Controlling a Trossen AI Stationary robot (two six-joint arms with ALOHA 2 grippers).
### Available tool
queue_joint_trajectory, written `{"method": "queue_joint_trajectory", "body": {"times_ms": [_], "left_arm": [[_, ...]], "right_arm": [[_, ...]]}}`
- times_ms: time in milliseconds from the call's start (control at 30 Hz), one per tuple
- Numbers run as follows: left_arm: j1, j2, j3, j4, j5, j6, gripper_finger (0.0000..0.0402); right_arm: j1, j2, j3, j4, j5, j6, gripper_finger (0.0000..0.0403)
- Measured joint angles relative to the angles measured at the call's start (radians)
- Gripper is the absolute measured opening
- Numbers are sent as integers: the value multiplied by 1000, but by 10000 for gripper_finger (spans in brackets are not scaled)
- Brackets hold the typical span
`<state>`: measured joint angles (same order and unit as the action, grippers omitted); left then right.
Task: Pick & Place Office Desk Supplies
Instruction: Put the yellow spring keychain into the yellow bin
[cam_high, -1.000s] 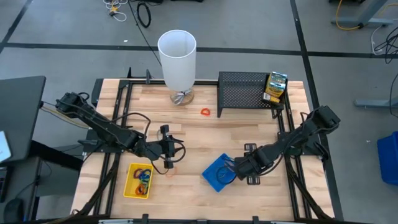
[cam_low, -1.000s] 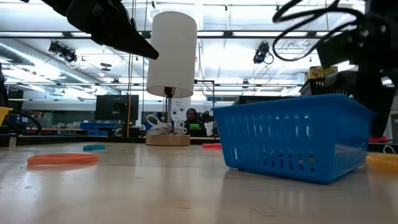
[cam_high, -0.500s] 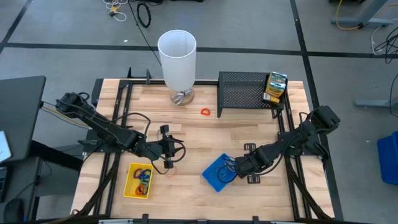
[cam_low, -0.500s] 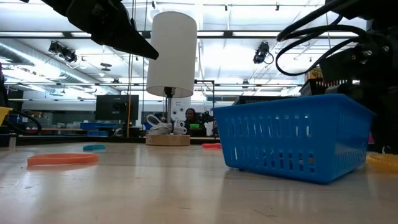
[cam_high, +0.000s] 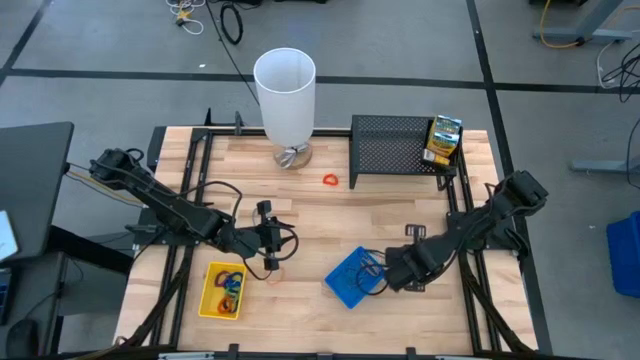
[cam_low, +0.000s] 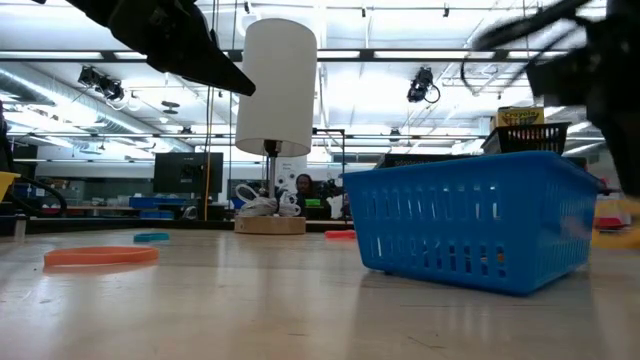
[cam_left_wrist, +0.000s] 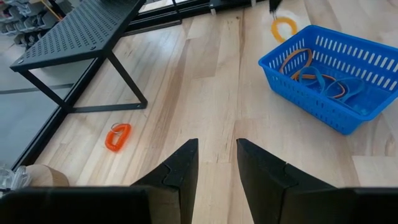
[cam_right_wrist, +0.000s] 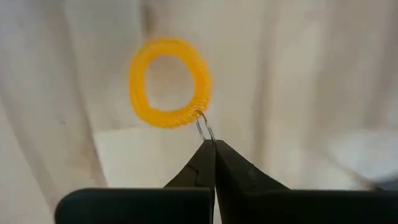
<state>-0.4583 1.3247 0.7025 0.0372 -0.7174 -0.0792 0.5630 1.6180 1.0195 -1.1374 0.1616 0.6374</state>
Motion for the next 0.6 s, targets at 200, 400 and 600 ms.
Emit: {"method": "queue_joint_trajectory", "body": {"times_ms": [200,400,600], "left_arm": [[-2,0,0,-1,-11,8,120],[-47,-4,0,-9,-116,19,120],[-122,-10,1,1,-218,2,120]], "right_arm": [[3,0,176,-294,213,87,1],[-29,0,299,-348,455,52,1],[-79,0,313,-109,659,-159,0]]}}
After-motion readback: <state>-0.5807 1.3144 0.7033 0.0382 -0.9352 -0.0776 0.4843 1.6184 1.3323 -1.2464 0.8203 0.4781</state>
